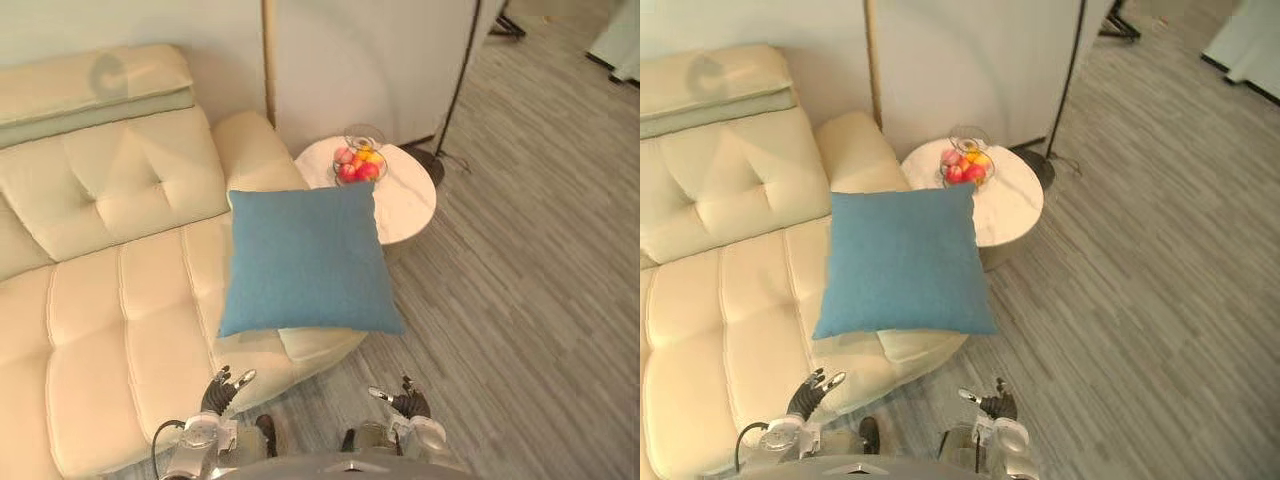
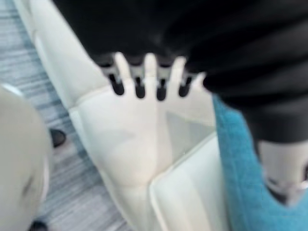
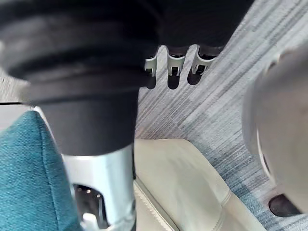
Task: Pick up cushions and gather them together orderly.
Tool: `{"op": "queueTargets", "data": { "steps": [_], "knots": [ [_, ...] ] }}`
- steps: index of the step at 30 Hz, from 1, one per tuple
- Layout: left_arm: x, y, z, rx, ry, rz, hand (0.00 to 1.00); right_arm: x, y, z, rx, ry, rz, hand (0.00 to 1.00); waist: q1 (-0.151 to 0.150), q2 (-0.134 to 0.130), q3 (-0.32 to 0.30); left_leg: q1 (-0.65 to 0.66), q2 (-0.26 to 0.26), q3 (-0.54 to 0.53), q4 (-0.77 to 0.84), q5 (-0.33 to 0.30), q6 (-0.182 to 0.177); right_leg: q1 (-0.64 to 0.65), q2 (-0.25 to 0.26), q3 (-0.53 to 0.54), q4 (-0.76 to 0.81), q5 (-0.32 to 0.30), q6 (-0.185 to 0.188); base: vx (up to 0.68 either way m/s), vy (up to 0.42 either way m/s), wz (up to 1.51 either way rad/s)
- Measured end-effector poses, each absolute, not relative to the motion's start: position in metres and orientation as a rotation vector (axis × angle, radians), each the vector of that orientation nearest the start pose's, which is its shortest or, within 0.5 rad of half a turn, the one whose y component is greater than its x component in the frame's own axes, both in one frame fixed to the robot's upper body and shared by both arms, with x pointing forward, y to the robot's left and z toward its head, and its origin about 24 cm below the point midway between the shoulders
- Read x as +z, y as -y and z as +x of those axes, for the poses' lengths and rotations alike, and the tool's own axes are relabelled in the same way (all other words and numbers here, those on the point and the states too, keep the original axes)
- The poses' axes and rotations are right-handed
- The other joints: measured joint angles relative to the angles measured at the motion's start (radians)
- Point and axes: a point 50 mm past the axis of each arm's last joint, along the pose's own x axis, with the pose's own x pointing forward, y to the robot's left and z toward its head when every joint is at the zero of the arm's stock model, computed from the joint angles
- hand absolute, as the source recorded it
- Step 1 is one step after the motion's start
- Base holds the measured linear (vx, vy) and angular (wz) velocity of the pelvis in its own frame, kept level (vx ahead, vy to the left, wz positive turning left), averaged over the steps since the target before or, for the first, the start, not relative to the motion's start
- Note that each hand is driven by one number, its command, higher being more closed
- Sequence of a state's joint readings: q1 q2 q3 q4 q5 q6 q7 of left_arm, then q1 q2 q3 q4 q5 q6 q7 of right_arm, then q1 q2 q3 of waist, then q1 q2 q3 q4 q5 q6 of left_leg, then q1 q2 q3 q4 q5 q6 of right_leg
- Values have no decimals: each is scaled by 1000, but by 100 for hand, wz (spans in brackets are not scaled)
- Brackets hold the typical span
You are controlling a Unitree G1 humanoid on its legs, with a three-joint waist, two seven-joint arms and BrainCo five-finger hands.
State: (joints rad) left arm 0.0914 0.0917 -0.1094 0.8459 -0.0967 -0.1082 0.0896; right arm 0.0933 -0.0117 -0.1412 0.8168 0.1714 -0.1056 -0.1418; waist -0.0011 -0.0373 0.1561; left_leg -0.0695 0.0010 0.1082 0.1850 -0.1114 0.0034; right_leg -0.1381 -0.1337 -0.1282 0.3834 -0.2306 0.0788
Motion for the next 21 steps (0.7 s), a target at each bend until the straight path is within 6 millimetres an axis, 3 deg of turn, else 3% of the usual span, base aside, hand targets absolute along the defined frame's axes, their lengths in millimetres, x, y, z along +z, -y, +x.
{"op": "queueTargets", "data": {
  "steps": [1,2,4,6,9,12,17,18,21],
  "knots": [
    [-135,-175,143,86,-823,75,0,-134,191,138,-391,-805,141,0,-1,-21,-1,-9,-19,-24,7,2,-8,-1,-6,11,-57,67,-4,120,-202,101],
    [-136,-174,144,90,-829,76,0,-134,193,137,-399,-809,140,0,-4,-15,1,-10,-14,-38,11,4,-12,11,-6,-11,-61,68,-4,94,-131,63],
    [-138,-166,141,99,-840,45,0,-133,202,138,-449,-800,159,0,6,34,-11,-14,22,-54,-29,26,-40,38,34,-49,-144,104,-24,137,-162,25],
    [-139,-166,138,116,-848,30,0,-133,203,136,-464,-800,171,0,4,50,-16,-2,40,-55,-64,46,-51,63,57,-60,-199,126,-31,131,-168,5],
    [-139,-170,138,139,-848,18,0,-133,212,130,-530,-792,194,0,2,39,-12,49,61,-55,-110,61,-67,118,82,-76,-241,136,-35,58,-101,7],
    [-136,-177,144,168,-826,11,0,-119,229,136,-589,-695,190,0,-2,27,-20,56,63,-51,-123,73,-73,139,86,-76,-270,149,-40,-17,-15,0],
    [-117,-212,162,270,-715,36,0,-82,258,158,-633,-482,145,0,-9,24,-21,70,57,-53,-161,115,-70,149,86,-78,-308,186,-44,-108,13,9],
    [-97,-244,176,370,-611,73,0,-56,282,168,-644,-362,73,0,-12,30,-28,74,56,-63,-237,160,-66,152,88,-108,-333,203,-43,-326,0,41],
    [-94,-247,178,382,-597,78,0,-51,288,170,-637,-339,53,0,-22,37,-31,70,55,-48,-269,170,-61,152,85,-121,-354,212,-47,-185,18,32]
  ]
}}
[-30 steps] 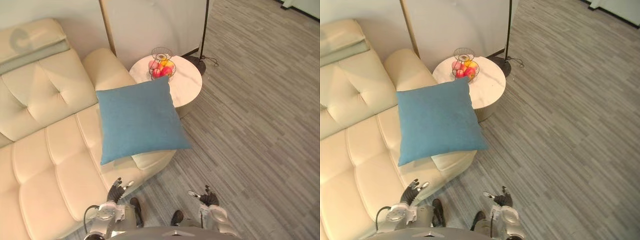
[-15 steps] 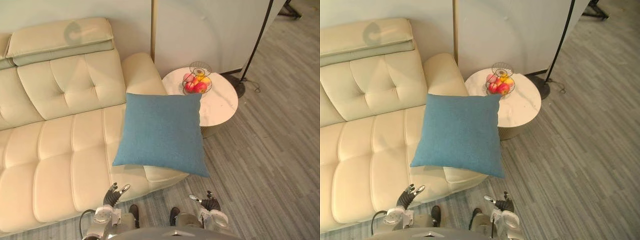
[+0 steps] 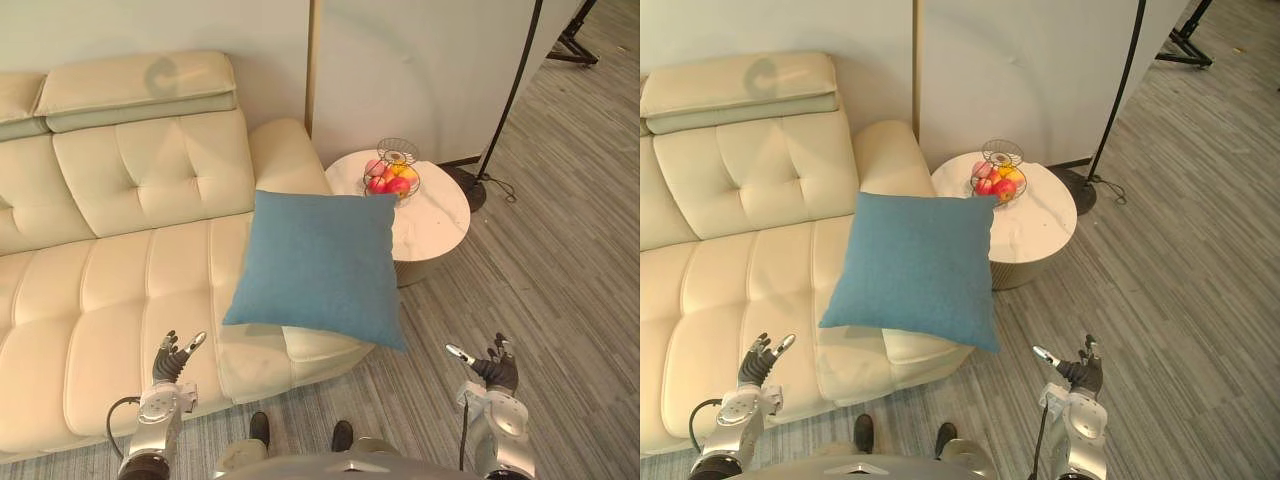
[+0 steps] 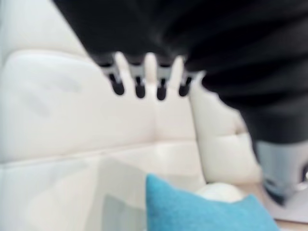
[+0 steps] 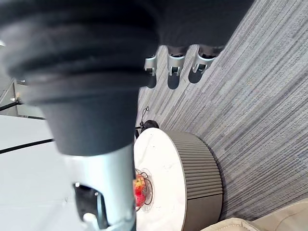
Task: Pick up cushions and gather them together orderly.
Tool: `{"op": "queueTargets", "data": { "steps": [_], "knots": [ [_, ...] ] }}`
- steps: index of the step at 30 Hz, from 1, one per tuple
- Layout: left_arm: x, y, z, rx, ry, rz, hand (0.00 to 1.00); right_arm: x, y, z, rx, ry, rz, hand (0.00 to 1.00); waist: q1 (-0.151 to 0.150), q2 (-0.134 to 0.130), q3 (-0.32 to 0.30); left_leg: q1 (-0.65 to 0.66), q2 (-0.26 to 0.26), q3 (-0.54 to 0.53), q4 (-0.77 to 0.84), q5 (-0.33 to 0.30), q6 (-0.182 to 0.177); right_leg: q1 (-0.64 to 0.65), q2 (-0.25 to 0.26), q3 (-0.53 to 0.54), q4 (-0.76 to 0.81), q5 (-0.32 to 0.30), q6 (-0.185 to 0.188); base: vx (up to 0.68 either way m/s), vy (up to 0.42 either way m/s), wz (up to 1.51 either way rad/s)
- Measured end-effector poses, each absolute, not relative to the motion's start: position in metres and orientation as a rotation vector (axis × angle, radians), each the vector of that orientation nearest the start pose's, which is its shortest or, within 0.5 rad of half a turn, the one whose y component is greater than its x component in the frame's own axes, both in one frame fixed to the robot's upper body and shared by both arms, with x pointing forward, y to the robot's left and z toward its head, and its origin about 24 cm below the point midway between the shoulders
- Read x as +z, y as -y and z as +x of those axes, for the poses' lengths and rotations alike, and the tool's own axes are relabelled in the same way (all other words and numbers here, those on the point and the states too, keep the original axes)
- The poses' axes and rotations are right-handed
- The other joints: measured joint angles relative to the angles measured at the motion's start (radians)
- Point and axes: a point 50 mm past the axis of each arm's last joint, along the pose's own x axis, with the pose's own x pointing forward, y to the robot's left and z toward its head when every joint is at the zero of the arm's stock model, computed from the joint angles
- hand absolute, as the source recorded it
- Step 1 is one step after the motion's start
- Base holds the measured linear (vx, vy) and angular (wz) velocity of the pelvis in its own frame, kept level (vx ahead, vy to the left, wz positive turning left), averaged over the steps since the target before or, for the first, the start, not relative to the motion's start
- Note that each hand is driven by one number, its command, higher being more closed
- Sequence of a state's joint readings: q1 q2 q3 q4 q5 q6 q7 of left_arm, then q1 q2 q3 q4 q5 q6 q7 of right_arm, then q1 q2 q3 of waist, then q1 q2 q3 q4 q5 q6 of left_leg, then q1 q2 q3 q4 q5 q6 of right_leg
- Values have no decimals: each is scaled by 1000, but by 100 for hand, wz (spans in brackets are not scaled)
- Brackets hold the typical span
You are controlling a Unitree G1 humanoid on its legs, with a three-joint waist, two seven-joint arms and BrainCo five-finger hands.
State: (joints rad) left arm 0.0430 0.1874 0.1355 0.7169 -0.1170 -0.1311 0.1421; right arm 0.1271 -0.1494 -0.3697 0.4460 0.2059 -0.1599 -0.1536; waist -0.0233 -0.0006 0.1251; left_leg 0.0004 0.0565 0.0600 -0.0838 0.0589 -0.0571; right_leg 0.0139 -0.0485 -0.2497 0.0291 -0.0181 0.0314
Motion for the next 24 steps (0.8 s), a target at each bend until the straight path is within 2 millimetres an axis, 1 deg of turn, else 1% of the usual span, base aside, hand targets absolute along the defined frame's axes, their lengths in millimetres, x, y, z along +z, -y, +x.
{"op": "queueTargets", "data": {
  "steps": [2,3,4,5,6,7,8,9,10,11,12,13,15,16,19,20,21,22,24],
  "knots": [
    [-93,-247,180,382,-589,79,0,-49,287,174,-627,-333,52,0,0,1,0,-7,-1,4,0,0,0,-1,-1,0,-2,0,0,-64,25,16],
    [-88,-246,185,378,-563,81,0,-45,286,182,-608,-314,44,0,-1,3,-1,-21,-2,1,0,0,0,-11,-1,-2,-5,0,0,-30,12,21],
    [-77,-242,202,346,-503,86,0,-36,286,197,-568,-278,24,0,-3,6,1,-52,-4,-5,0,0,0,-36,-2,-9,-6,0,0,-32,12,24],
    [-72,-240,209,332,-480,87,0,-32,286,203,-557,-261,27,0,-2,8,2,-63,-4,-5,0,0,0,-46,-2,-10,-6,0,0,-13,6,24],
    [-64,-236,222,307,-438,93,0,-24,284,215,-535,-227,32,0,-1,10,5,-81,-4,-6,0,4,-2,-65,-2,-14,-5,2,0,13,-1,20],
    [-55,-232,234,288,-398,91,0,-16,281,227,-515,-192,40,0,1,12,6,-101,-3,-8,0,20,-4,-85,-2,-18,-3,16,-2,30,-13,28],
    [-43,-223,253,259,-342,91,0,-5,276,243,-497,-143,60,0,3,23,24,-122,3,-12,0,68,-3,-95,2,-40,0,26,0,30,-15,26],
    [-37,-220,260,247,-320,92,0,-1,274,249,-489,-130,71,0,4,23,30,-133,2,-18,0,72,-6,-103,1,-42,2,27,0,29,-17,26],
    [-27,-213,273,224,-278,91,0,4,269,260,-465,-108,85,0,7,24,38,-160,2,-31,6,94,5,-131,1,-47,15,36,-9,35,-10,21],
    [-14,-205,287,198,-230,86,0,11,264,271,-438,-88,85,0,16,25,53,-188,3,-34,6,107,4,-163,-1,-56,32,33,-11,34,-15,24],
    [4,-196,304,168,-163,92,0,23,257,287,-408,-55,92,0,23,24,81,-220,3,-39,6,121,5,-198,-3,-64,52,31,-15,-2,-18,16],
    [14,-192,312,152,-130,98,0,30,252,296,-392,-34,99,0,27,23,96,-234,4,-39,6,127,3,-219,-5,-64,67,26,-16,-31,-26,11],
    [44,-179,335,113,-31,114,0,58,237,321,-341,53,129,0,34,24,140,-278,0,-36,6,144,0,-298,-21,-61,147,-1,-21,-50,-25,1],
    [55,-174,342,98,1,124,0,66,233,327,-336,76,131,0,37,23,156,-288,-2,-34,7,147,3,-323,-29,-60,179,-13,-22,-49,-18,1],
    [88,-158,360,51,104,161,0,87,226,339,-345,136,147,0,42,15,175,-342,-16,-27,7,161,0,-432,-62,-46,297,-55,-24,-70,-26,0],
    [95,-155,365,41,121,174,0,92,224,342,-343,150,150,0,45,12,186,-350,-19,-21,6,163,1,-452,-68,-39,315,-60,-25,-123,-33,-14],
    [107,-150,375,30,137,194,0,101,221,350,-339,169,157,0,47,11,208,-363,-22,-5,6,160,-2,-483,-76,-28,344,-65,-26,-122,-30,-15],
    [111,-147,378,25,142,202,0,105,220,353,-339,179,165,0,46,11,215,-371,-22,-1,6,160,-2,-496,-77,-25,352,-65,-26,-118,-24,-16],
    [130,-138,389,6,172,224,0,123,214,364,-332,218,201,0,38,10,239,-408,-17,27,6,166,5,-546,-79,-12,369,-61,-30,-119,-26,-13]
  ]
}}
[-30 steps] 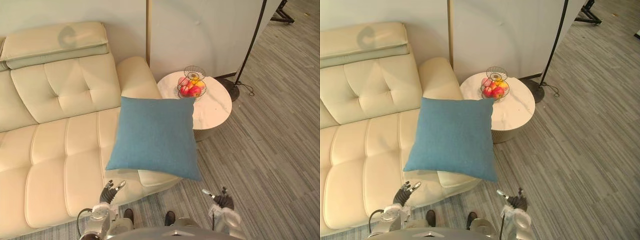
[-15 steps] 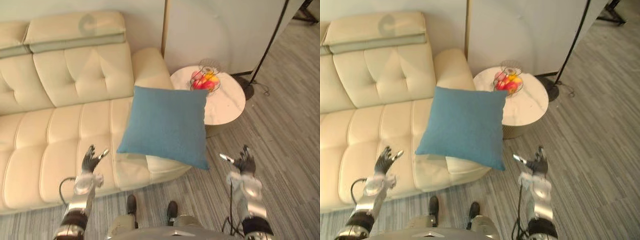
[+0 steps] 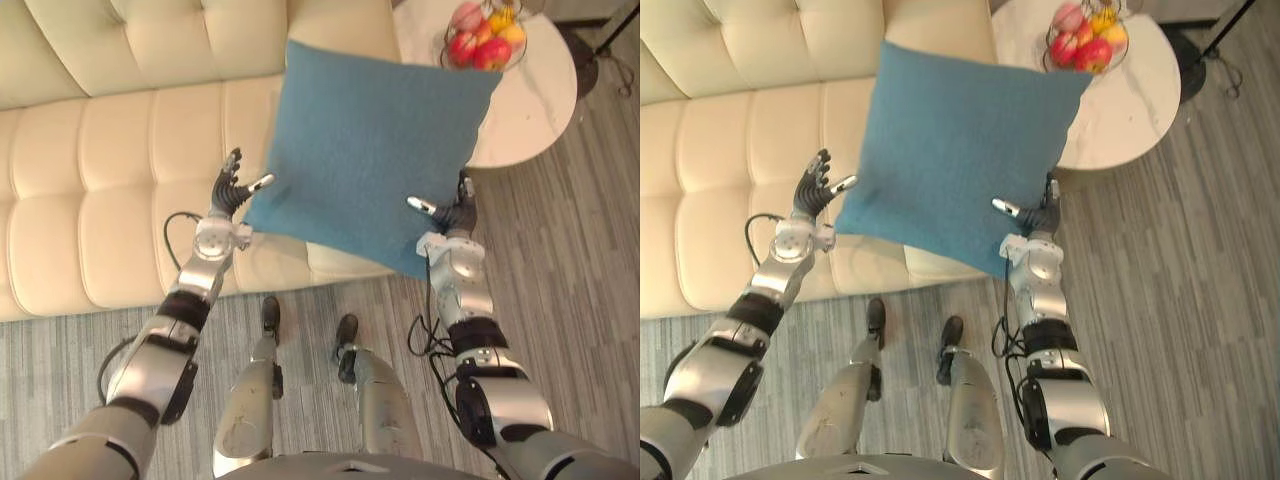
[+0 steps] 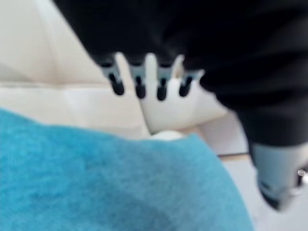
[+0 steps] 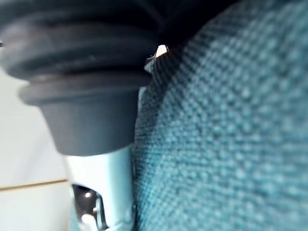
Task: Pick up cushions and gather them together orderly.
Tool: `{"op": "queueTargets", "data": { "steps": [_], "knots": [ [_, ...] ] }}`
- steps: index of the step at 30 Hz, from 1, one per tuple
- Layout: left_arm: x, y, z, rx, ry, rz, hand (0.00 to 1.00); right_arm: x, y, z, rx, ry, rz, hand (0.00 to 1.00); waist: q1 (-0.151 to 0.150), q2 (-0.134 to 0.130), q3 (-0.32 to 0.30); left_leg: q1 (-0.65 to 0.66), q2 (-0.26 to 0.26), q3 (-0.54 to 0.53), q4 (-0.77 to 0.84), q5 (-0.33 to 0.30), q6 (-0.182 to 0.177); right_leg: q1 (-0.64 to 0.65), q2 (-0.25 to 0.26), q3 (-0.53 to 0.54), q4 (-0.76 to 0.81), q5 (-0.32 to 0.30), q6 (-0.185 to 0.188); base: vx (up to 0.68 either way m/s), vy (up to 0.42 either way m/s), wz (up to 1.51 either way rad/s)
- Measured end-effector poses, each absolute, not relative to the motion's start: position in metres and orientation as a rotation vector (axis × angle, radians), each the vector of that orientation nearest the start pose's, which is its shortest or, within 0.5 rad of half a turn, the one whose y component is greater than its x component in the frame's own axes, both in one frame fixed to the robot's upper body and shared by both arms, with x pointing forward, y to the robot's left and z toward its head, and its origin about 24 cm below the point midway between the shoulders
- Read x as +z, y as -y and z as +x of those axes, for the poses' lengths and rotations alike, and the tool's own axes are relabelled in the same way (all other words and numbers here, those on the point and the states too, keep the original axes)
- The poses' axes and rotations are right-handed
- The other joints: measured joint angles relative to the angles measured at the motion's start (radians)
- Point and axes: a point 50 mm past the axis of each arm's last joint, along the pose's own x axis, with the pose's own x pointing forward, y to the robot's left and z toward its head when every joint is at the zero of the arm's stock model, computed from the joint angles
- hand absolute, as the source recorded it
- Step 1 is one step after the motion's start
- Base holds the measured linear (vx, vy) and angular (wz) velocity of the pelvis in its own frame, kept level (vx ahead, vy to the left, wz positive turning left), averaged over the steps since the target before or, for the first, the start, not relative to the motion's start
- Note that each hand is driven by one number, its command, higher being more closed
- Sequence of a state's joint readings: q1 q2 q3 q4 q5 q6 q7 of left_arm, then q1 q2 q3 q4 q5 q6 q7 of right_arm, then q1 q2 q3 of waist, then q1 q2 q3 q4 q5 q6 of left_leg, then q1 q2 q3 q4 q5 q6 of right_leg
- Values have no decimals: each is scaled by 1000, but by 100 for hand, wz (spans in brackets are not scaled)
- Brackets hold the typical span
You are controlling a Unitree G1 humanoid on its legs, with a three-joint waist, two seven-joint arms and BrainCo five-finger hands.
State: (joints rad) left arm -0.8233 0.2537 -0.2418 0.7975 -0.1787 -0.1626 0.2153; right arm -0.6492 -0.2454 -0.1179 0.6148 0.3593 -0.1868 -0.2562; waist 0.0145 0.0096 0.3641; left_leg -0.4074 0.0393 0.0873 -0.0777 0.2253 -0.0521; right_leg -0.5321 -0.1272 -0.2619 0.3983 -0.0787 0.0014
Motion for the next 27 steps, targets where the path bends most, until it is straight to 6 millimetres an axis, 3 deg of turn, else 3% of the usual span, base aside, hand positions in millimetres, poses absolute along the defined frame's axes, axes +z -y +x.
{"op": "queueTargets", "data": {
  "steps": [4,7,8,11,17,27],
  "knots": [
    [164,-107,402,-24,236,183,0,160,194,379,-289,305,241,0,-16,1,24,-103,28,77,16,24,9,-100,10,5,-6,41,-7,-108,-23,-12],
    [173,-107,403,-6,255,161,0,172,186,382,-274,334,247,0,-14,2,33,-133,39,87,47,17,15,-113,18,9,-18,54,-10,-8,-21,-12],
    [178,-107,405,1,262,143,100,181,180,383,-254,361,251,100,-10,2,33,-152,46,95,59,13,16,-124,27,16,-35,68,-12,3,-19,-21],
    [185,-110,405,34,275,115,100,198,170,384,-218,406,281,100,-9,2,33,-167,57,120,61,9,21,-135,41,28,-68,95,-14,6,6,-20],
    [210,-109,403,48,357,74,100,218,171,378,-201,479,370,100,-8,1,35,-184,67,140,69,9,21,-135,51,31,-102,117,-14,7,11,-4],
    [241,-104,392,31,472,-59,100,241,166,368,-159,588,398,100,-12,2,59,-152,63,134,90,12,18,-109,41,34,-61,95,-13,22,-6,3]
  ]
}}
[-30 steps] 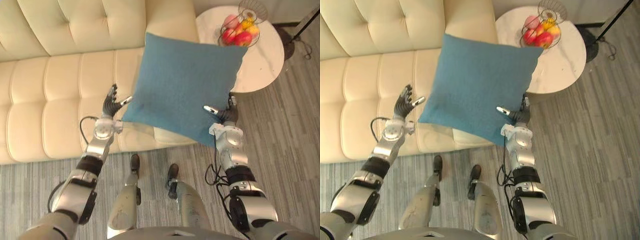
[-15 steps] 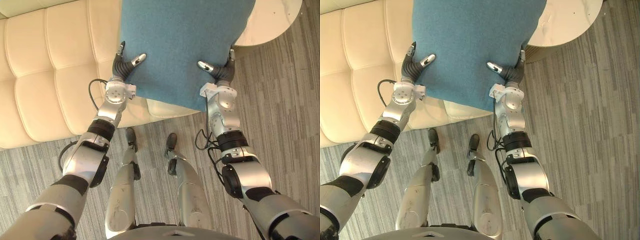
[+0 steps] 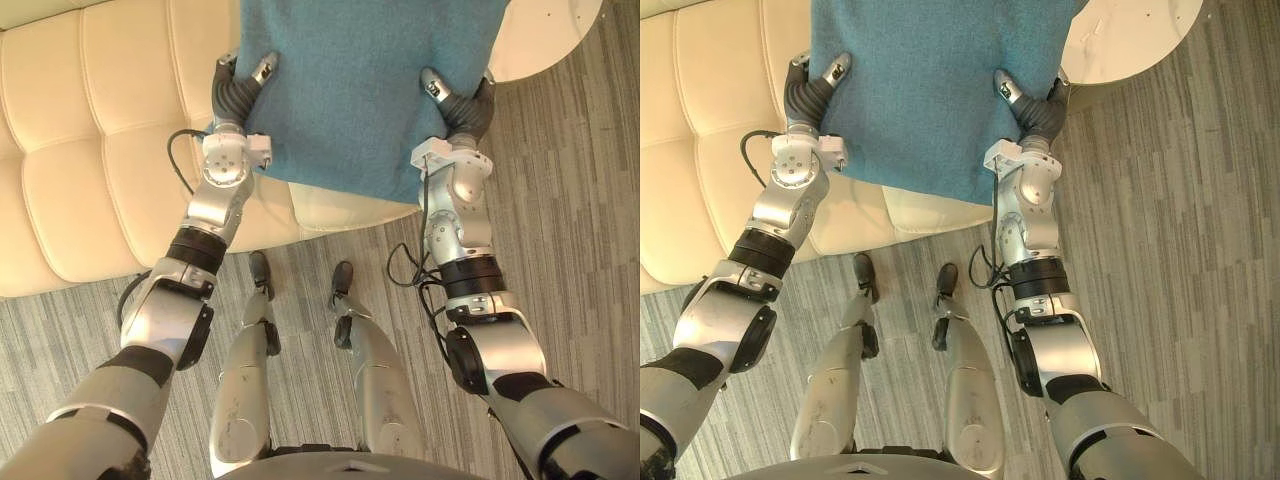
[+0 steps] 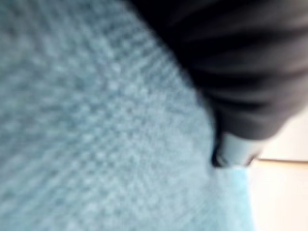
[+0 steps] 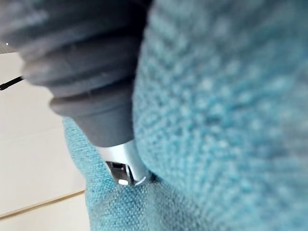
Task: Pick up cushions and gather them together orderly.
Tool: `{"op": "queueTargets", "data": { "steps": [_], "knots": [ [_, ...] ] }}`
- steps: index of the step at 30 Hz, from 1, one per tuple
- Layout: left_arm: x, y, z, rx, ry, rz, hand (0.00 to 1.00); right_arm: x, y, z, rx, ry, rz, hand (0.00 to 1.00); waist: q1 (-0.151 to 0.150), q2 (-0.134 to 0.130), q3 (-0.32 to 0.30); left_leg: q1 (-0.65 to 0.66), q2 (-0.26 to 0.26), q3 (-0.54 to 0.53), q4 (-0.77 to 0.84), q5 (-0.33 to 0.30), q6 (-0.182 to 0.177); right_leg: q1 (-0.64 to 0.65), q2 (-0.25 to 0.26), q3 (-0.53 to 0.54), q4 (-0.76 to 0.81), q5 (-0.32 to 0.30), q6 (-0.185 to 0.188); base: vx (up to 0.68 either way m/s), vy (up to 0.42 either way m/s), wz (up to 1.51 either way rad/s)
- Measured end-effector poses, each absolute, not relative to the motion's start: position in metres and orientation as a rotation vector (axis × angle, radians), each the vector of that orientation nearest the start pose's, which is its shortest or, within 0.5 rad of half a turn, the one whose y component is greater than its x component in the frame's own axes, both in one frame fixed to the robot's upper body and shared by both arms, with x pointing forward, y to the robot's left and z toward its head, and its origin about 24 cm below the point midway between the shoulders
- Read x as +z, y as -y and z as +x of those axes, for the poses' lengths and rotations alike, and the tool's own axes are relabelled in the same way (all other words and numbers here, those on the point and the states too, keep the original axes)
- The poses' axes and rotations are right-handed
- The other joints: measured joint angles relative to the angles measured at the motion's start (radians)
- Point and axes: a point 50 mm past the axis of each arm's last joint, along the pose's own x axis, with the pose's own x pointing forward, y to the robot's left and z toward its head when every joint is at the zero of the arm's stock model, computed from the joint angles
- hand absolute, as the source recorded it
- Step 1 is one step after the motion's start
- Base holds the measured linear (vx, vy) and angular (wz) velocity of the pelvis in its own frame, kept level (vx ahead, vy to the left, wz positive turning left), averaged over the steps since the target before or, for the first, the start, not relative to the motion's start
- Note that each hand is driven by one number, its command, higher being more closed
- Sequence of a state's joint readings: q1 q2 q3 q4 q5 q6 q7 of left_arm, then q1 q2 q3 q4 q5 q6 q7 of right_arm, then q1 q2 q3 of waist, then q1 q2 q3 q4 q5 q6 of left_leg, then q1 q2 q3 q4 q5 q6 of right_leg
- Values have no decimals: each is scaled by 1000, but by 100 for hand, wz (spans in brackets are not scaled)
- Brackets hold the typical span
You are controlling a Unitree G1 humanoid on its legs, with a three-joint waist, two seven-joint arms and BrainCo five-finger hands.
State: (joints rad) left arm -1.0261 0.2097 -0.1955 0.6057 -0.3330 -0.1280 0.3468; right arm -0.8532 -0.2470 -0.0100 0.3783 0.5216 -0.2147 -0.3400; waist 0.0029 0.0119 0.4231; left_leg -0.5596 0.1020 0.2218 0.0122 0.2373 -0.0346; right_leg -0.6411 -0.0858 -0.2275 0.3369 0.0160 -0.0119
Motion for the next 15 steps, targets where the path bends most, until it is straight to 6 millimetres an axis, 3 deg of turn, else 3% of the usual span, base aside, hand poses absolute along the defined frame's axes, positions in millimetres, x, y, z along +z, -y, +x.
{"op": "queueTargets", "data": {
  "steps": [4,9,15],
  "knots": [
    [245,-102,382,13,518,-103,100,235,162,355,-130,613,386,100,3,0,10,58,-7,-11,-9,-12,-15,38,-12,-10,47,-42,-1,27,-55,13],
    [217,-104,362,-7,524,-142,100,207,155,325,-114,619,386,100,0,-1,10,171,-13,-38,-16,-26,-28,152,-24,-34,76,-100,0,81,-57,18],
    [182,-107,343,-23,464,-190,100,175,150,307,-124,571,334,100,-8,-1,6,276,-25,-61,-45,-33,-29,252,-30,-48,85,-139,6,63,-29,11]
  ]
}}
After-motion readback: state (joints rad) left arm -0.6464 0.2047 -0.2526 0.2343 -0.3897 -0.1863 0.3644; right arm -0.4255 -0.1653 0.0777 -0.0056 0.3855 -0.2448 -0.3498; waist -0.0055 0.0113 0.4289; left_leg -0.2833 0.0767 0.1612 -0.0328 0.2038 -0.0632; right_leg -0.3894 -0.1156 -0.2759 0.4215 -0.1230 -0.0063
